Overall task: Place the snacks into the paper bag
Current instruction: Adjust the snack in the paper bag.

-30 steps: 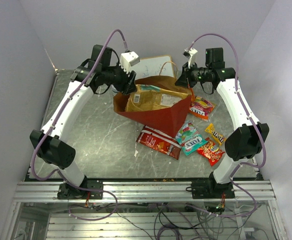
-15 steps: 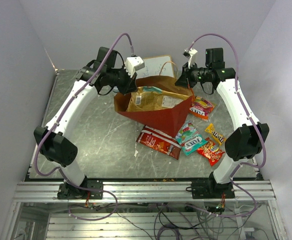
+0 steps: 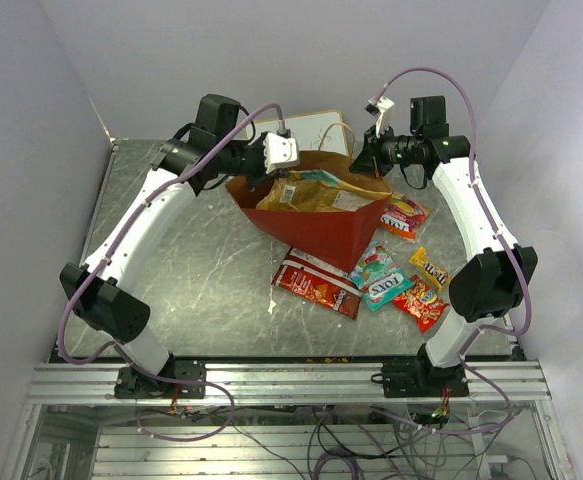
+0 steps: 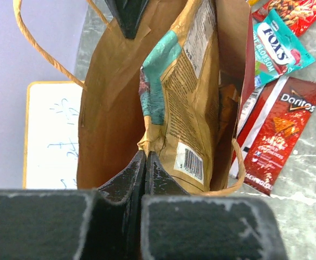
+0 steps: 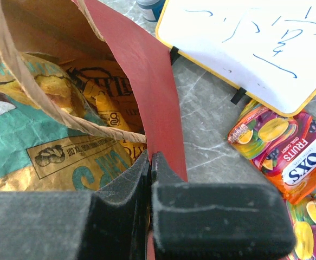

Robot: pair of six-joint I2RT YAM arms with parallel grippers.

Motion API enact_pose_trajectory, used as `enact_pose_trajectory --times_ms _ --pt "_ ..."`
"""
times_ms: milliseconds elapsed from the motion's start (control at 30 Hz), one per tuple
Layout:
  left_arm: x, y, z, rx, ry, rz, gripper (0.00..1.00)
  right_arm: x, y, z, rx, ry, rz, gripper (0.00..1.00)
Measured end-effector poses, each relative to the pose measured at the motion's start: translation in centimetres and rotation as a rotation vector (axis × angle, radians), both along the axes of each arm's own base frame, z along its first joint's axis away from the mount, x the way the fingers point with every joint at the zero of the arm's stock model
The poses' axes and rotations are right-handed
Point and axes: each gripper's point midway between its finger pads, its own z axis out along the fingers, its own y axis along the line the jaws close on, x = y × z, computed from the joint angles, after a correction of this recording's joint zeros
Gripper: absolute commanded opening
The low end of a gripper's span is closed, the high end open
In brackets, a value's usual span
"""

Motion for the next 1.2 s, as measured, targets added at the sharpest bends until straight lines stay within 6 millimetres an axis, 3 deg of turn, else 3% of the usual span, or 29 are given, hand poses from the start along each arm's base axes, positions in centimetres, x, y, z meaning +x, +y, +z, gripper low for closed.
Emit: enact_pose_trajectory --times_ms 467,767,967,1200 --pt "2.2 -1.3 1.8 0.013 -0.180 -0.096 0.07 -0.1 0.0 0.0 0.000 0.004 0.001 0.00" --pt "2.4 -0.8 0.7 0.051 -0.243 -0.167 0.07 -0.2 0.1 -0.1 0.000 0.006 0.004 0.00" --pt "3.1 0.6 -2.3 0.106 -0.237 -0.183 0.25 -0.2 0.1 -0.1 0.000 0.008 0.004 0.00" --pt "3.5 1.9 -3.7 0.133 -0.216 -0.170 0.46 -0.2 0.1 -0.1 0.000 0.008 0.004 0.00"
